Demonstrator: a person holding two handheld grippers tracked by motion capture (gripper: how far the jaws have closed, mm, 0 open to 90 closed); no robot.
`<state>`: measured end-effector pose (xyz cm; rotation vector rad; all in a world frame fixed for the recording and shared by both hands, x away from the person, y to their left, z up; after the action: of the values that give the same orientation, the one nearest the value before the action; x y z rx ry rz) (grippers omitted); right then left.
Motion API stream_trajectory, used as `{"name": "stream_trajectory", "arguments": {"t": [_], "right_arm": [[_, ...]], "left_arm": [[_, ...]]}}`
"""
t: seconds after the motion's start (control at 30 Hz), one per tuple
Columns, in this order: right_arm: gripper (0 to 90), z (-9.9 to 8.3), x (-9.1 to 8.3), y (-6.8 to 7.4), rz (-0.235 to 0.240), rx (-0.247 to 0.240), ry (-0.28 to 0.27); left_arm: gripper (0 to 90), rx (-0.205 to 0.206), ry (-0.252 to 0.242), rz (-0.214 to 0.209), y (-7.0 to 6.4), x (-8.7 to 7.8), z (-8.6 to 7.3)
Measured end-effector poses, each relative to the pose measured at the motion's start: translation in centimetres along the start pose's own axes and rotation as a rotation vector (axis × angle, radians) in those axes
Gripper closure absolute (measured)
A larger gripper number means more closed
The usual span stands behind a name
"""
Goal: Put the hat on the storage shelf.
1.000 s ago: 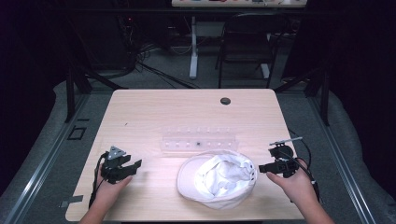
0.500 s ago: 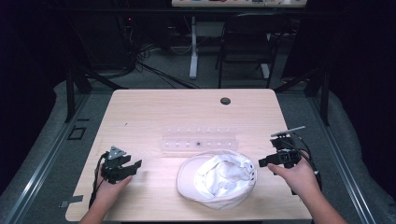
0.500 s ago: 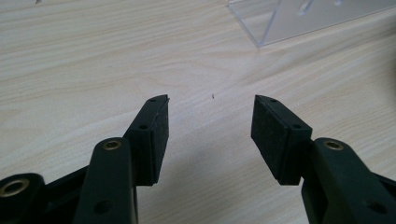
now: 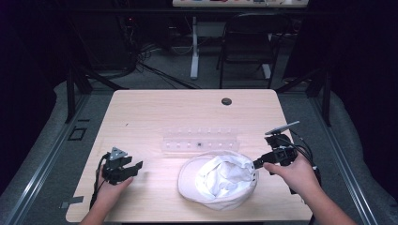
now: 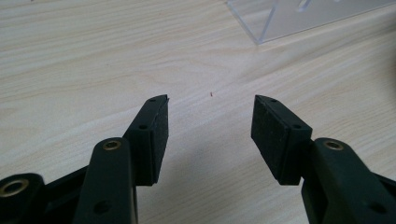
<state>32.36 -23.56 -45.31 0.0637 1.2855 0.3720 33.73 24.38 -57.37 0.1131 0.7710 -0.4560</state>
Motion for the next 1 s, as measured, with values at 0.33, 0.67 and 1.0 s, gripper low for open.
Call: {"name": "stream_trajectory", "arguments": {"t": [0.33,0.67,1.0], "right_arm": [[56.5,0.0,1.9,1.1,-0.016,-0.022,0.095],[58.7,0.0,3.4,0.9,-0.033,-0.005,0.123],[76.4,0.1,4.2,1.3,-0.026,0.01,0.157]], "left_arm": [[47.0,0.001,0.002,-0.001,0.0,0.0,0.0],[46.9,0.003,0.003,-0.003,-0.1,0.1,0.0],[47.0,0.013,0.007,-0.004,-0.2,0.2,0.0]]}}
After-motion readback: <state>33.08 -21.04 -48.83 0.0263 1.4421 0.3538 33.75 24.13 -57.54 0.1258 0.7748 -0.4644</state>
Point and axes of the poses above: each handheld gripper's, and its own axes: x roughly forward along the jaws, z roughly out of its top, y roughly to its left, the point moved 2 cm from there along x, roughly forward along the jaws
